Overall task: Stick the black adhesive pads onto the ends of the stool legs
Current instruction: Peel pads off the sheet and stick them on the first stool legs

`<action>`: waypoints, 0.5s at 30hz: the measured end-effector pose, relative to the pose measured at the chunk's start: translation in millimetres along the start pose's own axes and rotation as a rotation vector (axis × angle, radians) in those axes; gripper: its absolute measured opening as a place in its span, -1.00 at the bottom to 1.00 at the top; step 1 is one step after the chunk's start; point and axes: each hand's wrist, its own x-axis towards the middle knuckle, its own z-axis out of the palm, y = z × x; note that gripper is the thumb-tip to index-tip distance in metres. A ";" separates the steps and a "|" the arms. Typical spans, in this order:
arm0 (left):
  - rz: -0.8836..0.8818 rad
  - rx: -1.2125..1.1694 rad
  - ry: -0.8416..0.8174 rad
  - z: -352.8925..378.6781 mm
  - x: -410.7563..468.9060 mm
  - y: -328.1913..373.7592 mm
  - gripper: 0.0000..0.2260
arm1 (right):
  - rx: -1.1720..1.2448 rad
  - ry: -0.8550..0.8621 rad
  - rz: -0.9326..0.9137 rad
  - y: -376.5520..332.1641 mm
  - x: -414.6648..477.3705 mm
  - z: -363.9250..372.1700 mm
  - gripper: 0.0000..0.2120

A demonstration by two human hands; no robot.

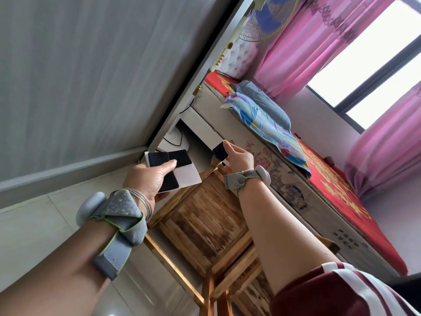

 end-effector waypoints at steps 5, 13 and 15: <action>-0.006 0.025 -0.010 -0.4 0.2 -2.0 -0.82 | 0.032 0.016 0.020 1.0 3.2 2.2 -0.93; 0.008 0.044 -0.027 1.5 -8.2 -4.8 -0.83 | -0.068 0.060 -0.196 20.7 -8.7 10.9 -0.67; 0.017 0.047 -0.030 2.5 -10.2 -6.6 -0.83 | -0.112 0.073 -0.217 21.5 -13.6 10.4 -0.65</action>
